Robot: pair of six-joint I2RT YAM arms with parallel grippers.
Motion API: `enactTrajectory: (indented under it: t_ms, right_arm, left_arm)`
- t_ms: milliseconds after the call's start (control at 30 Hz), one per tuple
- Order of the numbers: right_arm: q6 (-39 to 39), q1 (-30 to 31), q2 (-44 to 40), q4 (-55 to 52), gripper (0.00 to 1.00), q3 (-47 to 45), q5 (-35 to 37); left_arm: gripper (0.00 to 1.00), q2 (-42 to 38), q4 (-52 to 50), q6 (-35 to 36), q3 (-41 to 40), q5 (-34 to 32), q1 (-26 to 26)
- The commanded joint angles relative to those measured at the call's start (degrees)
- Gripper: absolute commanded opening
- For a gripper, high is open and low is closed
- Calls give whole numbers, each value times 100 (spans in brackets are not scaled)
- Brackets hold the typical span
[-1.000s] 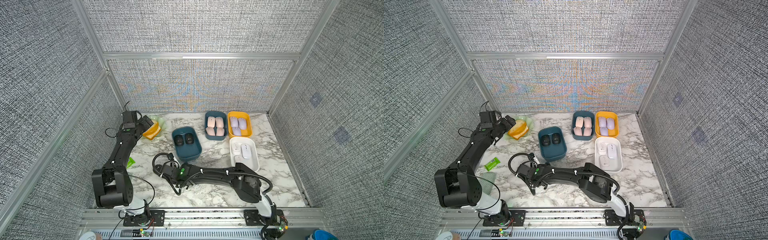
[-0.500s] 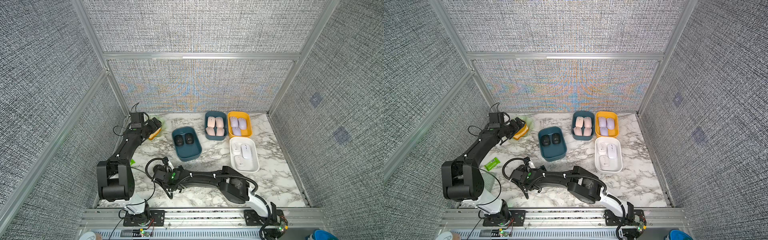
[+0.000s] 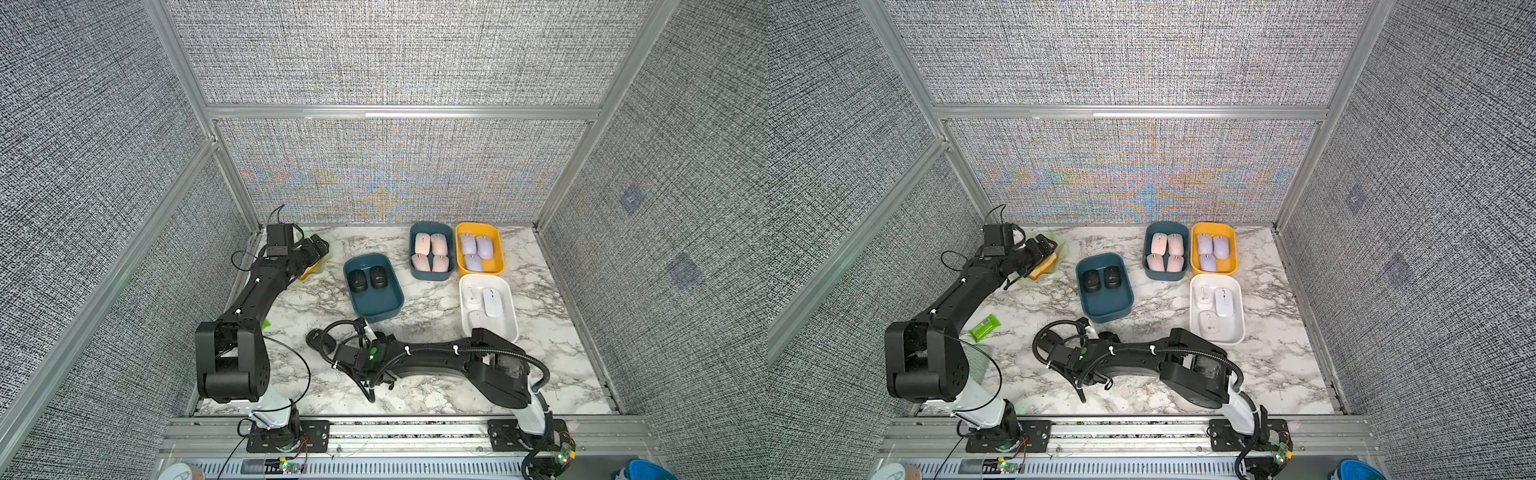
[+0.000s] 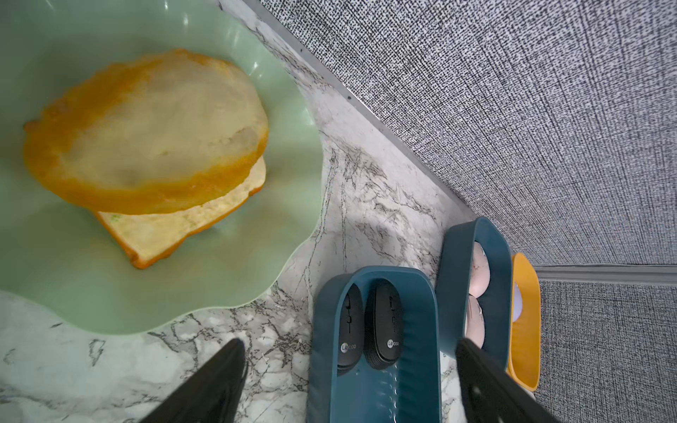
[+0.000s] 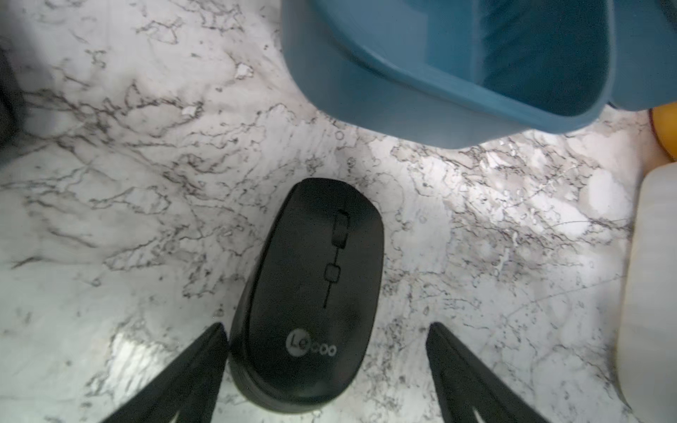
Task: Place the mice by color into the storage box
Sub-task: Adjust the mouse at the center of the board, then pick up the mouse from the center of the board.
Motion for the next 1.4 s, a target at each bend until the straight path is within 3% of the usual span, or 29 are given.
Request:
enactTrajectory:
  t_ms: [0, 167, 467, 600, 933, 1367]
  right_arm:
    - [-87, 10, -110, 108, 87, 15, -198]
    - [91, -300, -153, 386, 87, -10, -1102]
    - [357, -539, -81, 511, 78, -188, -1365]
    - [423, -500, -53, 537, 71, -292, -914]
    - [302, -489, -301, 752, 62, -534, -810]
    - [-185, -462, -1193, 941, 61, -881, -644]
  left_arm:
    - [91, -43, 36, 97, 44, -57, -57]
    - [91, 10, 10, 88, 69, 9, -140]
    - [91, 117, 45, 55, 80, 222, -341]
    - [90, 90, 32, 57, 89, 197, -361]
    - [91, 86, -8, 96, 106, 124, -382]
    - [90, 64, -30, 114, 124, 112, -419]
